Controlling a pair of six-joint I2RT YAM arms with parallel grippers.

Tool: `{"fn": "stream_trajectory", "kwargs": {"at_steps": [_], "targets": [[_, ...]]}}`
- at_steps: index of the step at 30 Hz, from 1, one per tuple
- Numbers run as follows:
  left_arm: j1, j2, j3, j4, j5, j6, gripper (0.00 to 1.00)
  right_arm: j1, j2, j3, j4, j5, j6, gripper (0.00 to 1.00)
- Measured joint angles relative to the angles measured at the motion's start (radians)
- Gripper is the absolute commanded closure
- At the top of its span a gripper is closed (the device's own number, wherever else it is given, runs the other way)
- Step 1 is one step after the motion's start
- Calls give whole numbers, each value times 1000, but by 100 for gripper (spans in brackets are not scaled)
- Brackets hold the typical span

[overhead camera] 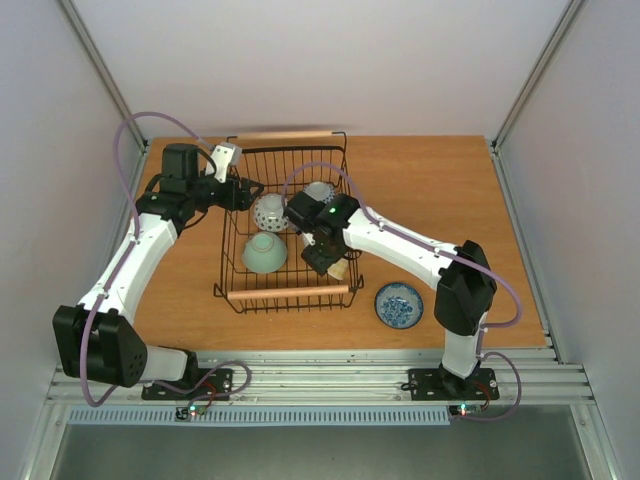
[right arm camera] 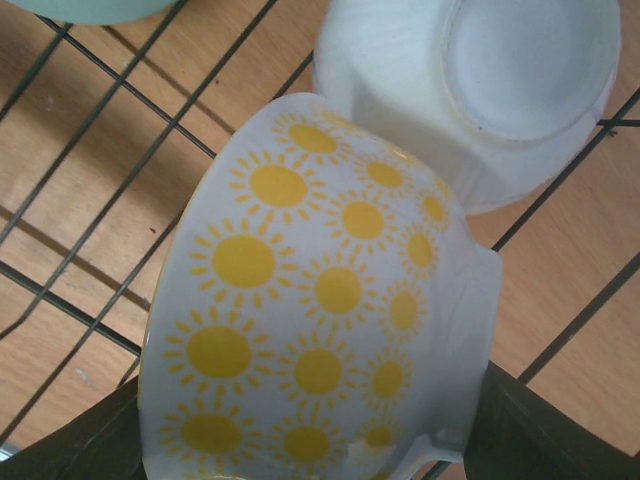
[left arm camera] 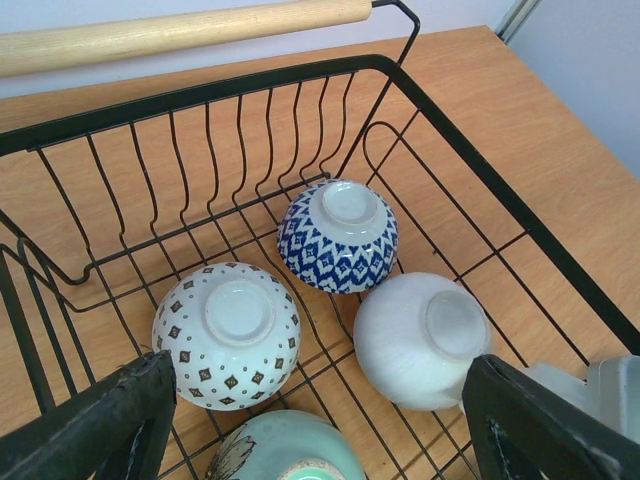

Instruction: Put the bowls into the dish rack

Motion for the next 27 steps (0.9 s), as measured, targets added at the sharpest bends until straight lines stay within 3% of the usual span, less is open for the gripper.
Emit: {"fn": "stream_trajectory", "kwargs": {"at_steps": [16,18,24,27], "targets": [[13,0,0,0,0,-1,20,85,112,52,-60,187,4,98],[14,0,0,0,0,-2,20,97,117,54,-65,199,8,94],[15,0,0,0,0,-3,20,114,124,55,-74,218,21,62],[16,0,0,0,0,-3,20,121,124,55,-74,217,27,56]]}}
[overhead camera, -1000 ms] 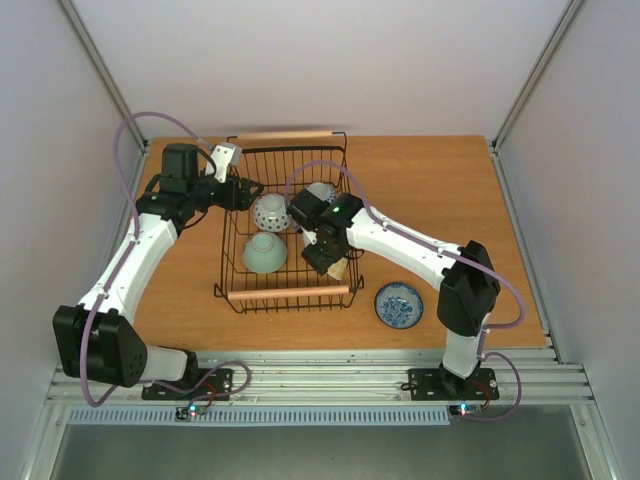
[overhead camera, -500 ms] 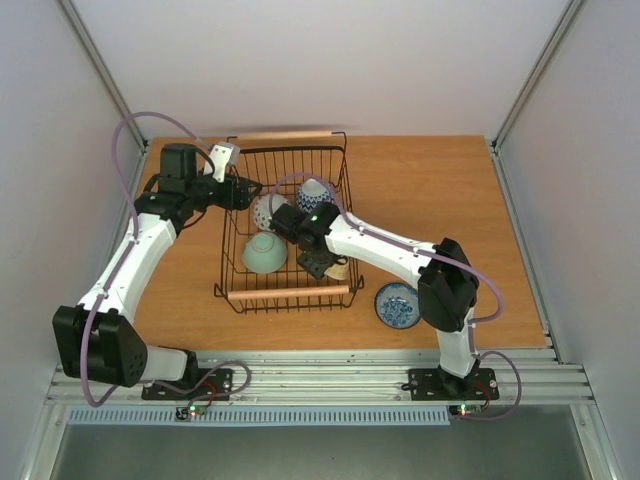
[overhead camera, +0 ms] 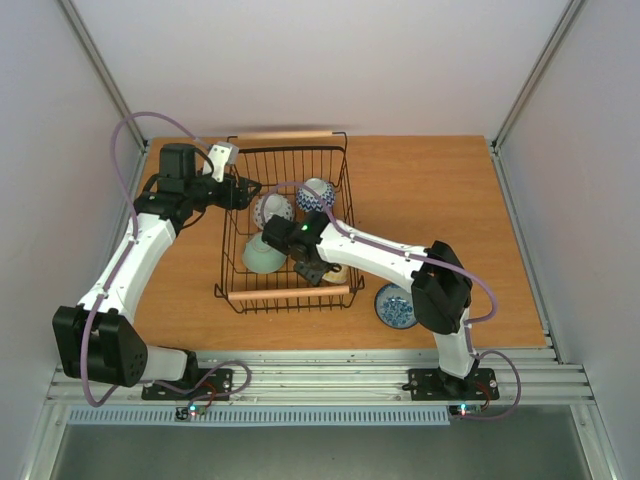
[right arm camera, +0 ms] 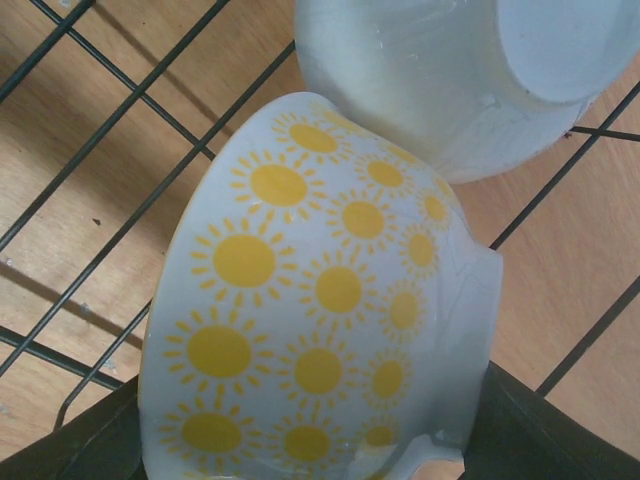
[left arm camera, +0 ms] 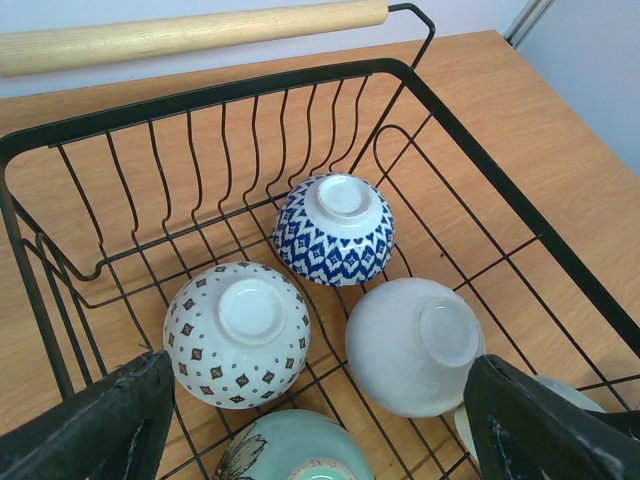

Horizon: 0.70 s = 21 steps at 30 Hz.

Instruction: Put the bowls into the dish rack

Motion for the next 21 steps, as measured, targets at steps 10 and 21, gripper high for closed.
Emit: {"fn": "stream_trajectory", "kwargs": {"at_steps": [10,21], "targets": [[1,0,0,0,0,0,20,25,2,-4,21,-29,31,37],[4,0,0,0,0,0,20,29,5,-41,78,-59,61,7]]}}
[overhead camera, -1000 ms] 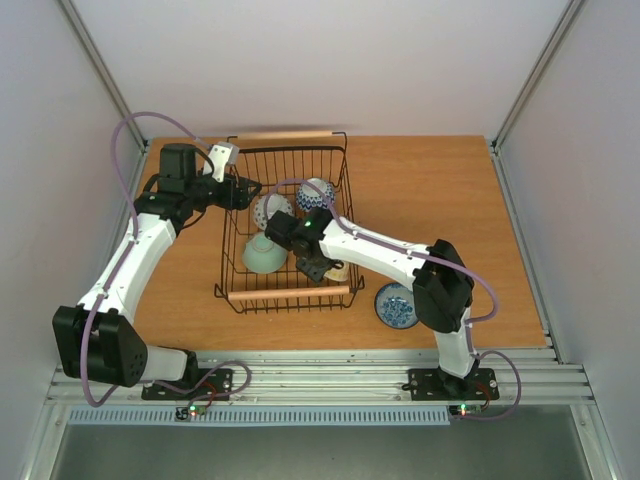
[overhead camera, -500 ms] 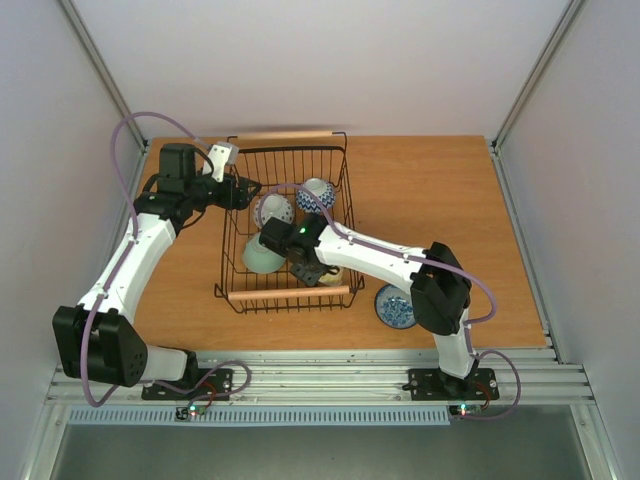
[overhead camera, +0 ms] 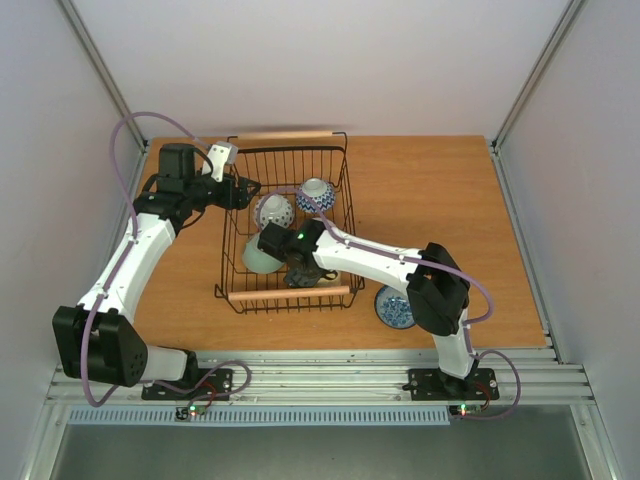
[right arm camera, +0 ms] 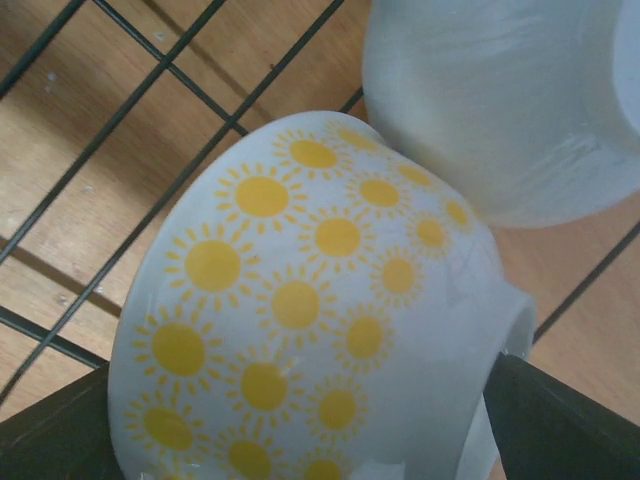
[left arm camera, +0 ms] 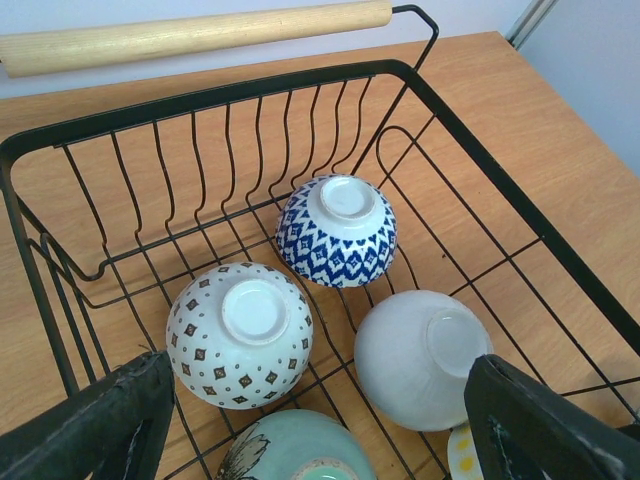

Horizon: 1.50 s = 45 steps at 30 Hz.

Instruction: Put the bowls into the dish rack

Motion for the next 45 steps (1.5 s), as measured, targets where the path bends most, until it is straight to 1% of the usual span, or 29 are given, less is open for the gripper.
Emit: {"fn": "stream_trajectory", "kwargs": {"at_steps": [5,45], "targets": [[0,0,0,0,0,0,20,7,4,-8,12,-18,6,1],[0,0,0,0,1,0,19,33,0,-51,53,-13,4,1]]}}
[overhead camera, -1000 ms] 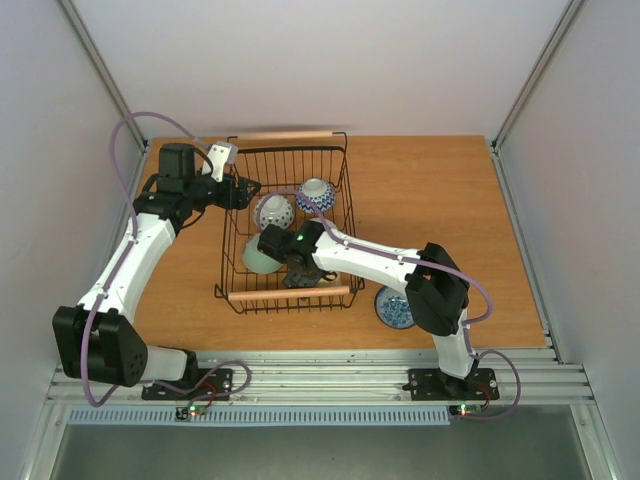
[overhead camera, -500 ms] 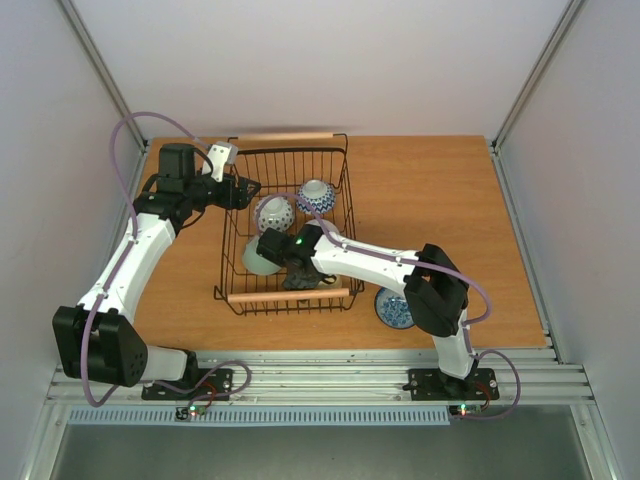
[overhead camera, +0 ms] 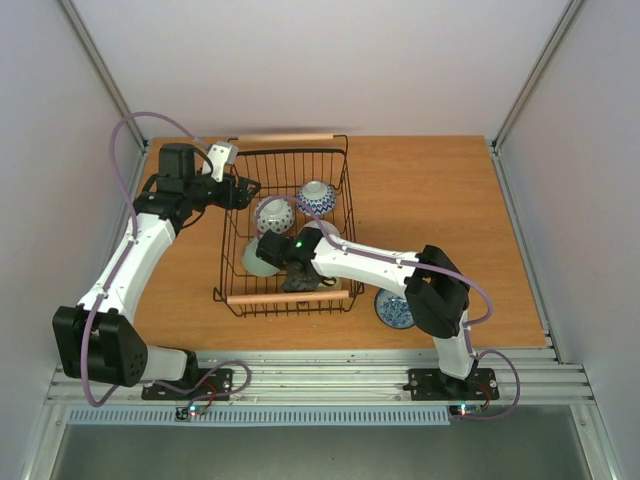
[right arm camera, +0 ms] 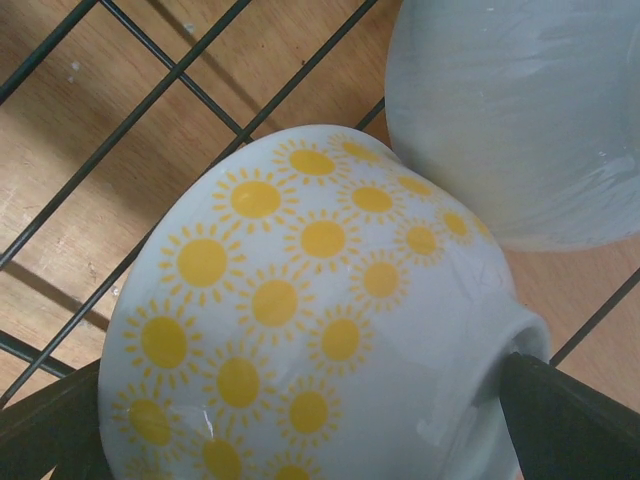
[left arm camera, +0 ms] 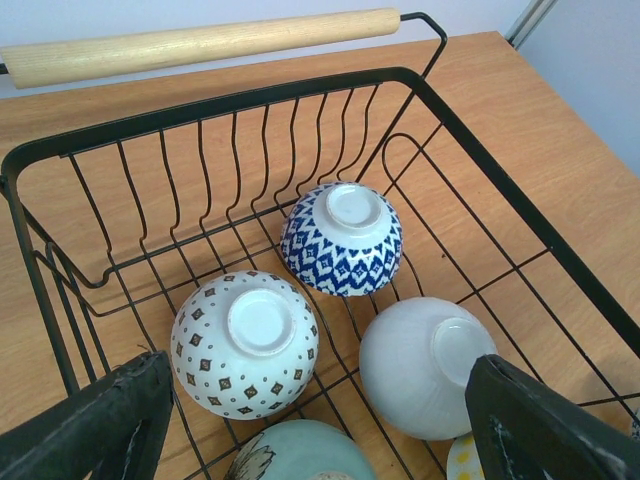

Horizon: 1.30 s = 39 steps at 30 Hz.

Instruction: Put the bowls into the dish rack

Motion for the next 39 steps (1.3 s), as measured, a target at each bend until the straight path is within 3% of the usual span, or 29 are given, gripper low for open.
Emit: {"fn": "stream_trajectory", "kwargs": {"at_steps": [39], "targets": [[6,0,0,0,-1,1,19,9,5,17,94,-60,18,1]]}}
